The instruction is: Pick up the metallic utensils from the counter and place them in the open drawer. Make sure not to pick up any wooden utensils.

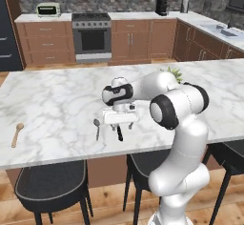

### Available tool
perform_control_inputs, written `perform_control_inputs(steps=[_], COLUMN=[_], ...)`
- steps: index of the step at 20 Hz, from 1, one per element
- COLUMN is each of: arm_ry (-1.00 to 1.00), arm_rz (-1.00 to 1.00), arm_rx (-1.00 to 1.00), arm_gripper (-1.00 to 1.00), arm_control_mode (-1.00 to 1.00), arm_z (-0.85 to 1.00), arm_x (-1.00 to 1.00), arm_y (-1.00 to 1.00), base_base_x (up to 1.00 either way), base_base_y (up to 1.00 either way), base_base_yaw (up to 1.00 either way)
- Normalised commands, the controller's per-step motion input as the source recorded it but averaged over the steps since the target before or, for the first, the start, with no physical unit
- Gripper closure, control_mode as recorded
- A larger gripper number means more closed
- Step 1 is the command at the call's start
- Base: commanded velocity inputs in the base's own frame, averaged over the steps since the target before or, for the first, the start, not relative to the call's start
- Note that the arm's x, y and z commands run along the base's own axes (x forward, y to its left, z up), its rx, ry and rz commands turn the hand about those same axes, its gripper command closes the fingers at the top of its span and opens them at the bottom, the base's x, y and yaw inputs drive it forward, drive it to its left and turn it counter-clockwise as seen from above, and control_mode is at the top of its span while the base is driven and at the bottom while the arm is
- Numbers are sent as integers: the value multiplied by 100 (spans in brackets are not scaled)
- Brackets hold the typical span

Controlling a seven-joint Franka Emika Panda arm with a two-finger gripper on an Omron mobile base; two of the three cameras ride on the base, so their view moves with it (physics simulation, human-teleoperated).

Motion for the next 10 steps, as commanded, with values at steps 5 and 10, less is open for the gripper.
perform_control_inputs(steps=[5, 10], arm_ry=[-10, -8], arm_rz=[0, -5], arm_rx=[0, 0], arm_gripper=[-100, -100], arm_control_mode=[-100, -100], arm_z=[-3, -26], arm_x=[1, 14], arm_y=[5, 0], base_base_x=[0, 0], base_base_y=[0, 0], base_base_yaw=[0, 0])
